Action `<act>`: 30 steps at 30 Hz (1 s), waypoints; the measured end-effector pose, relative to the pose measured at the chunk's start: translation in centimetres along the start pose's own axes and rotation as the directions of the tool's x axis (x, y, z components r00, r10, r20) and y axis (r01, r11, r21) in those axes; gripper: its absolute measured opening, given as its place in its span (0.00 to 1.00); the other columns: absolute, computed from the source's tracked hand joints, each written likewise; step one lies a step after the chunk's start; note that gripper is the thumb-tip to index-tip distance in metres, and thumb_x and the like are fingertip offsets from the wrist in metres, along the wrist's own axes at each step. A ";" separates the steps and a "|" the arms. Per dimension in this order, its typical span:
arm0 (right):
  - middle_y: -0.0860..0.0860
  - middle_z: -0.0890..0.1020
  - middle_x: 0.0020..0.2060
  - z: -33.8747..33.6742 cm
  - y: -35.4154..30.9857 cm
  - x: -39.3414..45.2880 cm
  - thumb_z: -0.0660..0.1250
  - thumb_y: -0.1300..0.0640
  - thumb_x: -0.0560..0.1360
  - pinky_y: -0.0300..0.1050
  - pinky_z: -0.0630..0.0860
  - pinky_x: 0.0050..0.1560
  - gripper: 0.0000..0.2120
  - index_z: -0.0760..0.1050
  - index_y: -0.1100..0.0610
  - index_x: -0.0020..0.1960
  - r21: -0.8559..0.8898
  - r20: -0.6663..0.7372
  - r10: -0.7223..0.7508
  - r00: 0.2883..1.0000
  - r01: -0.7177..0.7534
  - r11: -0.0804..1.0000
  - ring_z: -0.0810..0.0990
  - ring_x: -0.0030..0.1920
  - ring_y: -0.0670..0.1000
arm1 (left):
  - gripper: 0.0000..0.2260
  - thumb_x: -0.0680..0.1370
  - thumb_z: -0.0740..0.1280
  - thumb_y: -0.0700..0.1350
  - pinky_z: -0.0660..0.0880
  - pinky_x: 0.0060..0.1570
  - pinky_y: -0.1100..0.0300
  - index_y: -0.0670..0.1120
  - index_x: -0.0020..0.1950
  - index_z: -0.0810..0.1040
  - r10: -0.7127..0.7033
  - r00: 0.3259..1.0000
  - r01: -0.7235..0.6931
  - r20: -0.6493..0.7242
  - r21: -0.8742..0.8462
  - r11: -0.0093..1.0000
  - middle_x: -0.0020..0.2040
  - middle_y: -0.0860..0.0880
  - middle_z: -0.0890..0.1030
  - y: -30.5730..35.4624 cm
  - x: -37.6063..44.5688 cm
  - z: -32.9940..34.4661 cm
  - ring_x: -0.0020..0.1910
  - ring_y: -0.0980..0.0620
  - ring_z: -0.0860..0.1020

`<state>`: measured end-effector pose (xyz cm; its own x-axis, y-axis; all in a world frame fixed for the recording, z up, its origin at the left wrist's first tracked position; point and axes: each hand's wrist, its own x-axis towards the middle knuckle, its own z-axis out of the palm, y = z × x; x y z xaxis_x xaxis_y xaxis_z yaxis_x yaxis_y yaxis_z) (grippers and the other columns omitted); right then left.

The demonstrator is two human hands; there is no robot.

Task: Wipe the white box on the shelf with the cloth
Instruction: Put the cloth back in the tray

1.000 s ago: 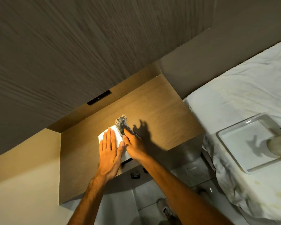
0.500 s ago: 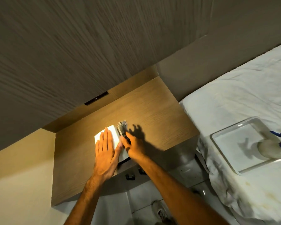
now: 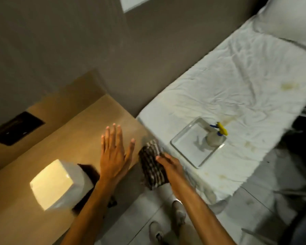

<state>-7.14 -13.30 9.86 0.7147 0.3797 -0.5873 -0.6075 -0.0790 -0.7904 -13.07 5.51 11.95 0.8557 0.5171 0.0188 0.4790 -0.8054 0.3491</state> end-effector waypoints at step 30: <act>0.53 0.79 0.59 -25.0 15.0 29.1 0.61 0.45 0.80 0.43 0.74 0.50 0.16 0.79 0.52 0.60 -0.947 0.239 -0.239 0.941 0.280 0.156 0.77 0.57 0.56 | 0.40 0.84 0.44 0.68 0.48 0.85 0.42 0.40 0.85 0.47 -0.208 0.967 0.242 -0.148 0.270 0.932 0.86 0.41 0.50 4.9 9.0 17.0 0.86 0.44 0.49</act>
<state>13.18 -26.46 -23.41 0.7352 0.5966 -0.3218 0.4337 -0.7789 -0.4531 0.28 1.24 -2.08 0.6986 0.7104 0.0846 0.7064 -0.7037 0.0764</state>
